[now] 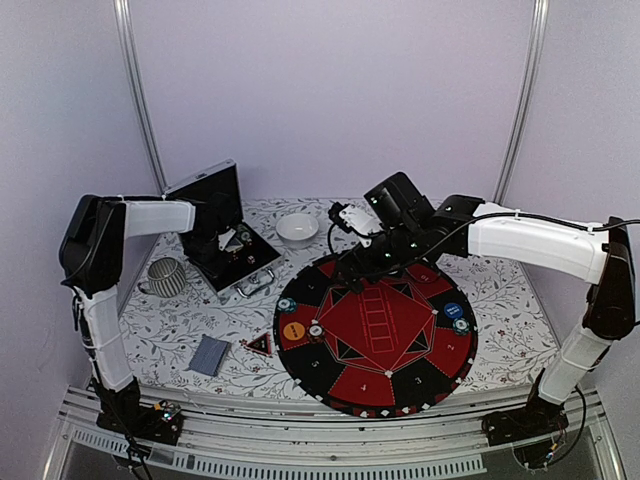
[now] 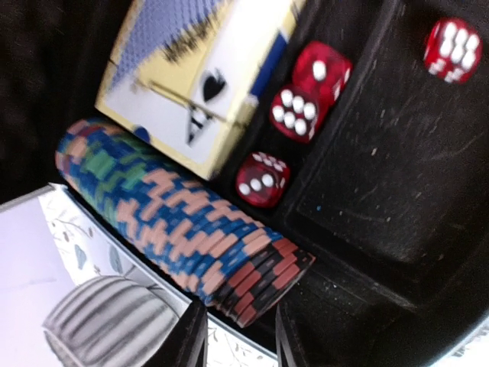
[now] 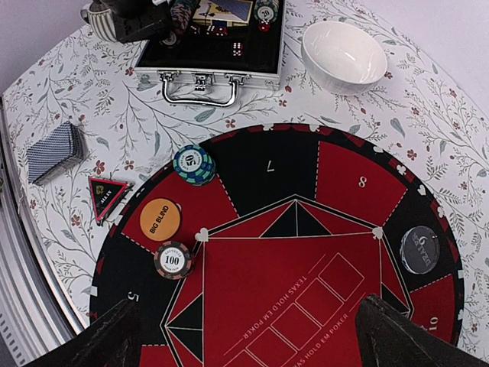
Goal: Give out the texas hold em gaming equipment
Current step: Adjust the poker chips pile in the chip case, then pick up the pile of poker chips from the chip case.
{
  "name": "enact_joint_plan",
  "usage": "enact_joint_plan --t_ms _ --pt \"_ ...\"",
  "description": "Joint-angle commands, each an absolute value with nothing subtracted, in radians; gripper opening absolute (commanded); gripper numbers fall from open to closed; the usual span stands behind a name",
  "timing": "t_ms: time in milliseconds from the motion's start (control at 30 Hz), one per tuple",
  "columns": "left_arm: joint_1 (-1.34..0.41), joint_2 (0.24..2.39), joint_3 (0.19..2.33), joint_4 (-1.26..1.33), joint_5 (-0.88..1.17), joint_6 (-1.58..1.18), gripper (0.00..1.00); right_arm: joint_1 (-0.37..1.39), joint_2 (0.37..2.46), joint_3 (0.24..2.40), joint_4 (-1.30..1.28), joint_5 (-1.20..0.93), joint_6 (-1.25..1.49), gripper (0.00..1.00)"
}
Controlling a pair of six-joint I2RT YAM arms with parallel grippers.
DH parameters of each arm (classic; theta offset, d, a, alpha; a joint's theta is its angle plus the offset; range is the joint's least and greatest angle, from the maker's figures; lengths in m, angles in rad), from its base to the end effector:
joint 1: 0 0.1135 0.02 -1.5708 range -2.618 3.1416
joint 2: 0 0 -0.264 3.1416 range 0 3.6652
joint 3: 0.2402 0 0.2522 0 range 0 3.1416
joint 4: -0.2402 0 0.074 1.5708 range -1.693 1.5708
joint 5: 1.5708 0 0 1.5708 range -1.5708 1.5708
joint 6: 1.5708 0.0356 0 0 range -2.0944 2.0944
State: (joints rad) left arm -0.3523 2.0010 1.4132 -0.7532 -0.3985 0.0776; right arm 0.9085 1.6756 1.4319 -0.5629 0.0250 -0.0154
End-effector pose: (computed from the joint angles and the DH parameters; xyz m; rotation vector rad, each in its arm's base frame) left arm 0.3723 -0.1221 0.1635 0.5366 2.7653 0.5188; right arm 0.2317 0.2957 0.2961 -1.0648 2.1659 0.3916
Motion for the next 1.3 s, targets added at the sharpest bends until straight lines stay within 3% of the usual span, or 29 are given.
enact_joint_plan --t_ms 0,467,1000,1267 --pt "-0.361 1.932 1.401 -0.611 -0.382 0.073 0.32 0.909 1.694 1.432 -0.571 0.018 -0.015 0.99" --pt "-0.351 1.989 1.418 -0.702 -0.332 0.027 0.34 0.909 1.695 1.429 -0.581 0.02 -0.014 0.99" --pt "-0.349 2.035 1.404 -0.703 -0.411 0.029 0.36 0.91 1.706 1.434 -0.582 0.0 -0.014 0.99" --pt "-0.363 2.02 1.386 -0.72 -0.308 0.027 0.33 0.909 1.712 1.438 -0.583 -0.009 -0.012 0.99"
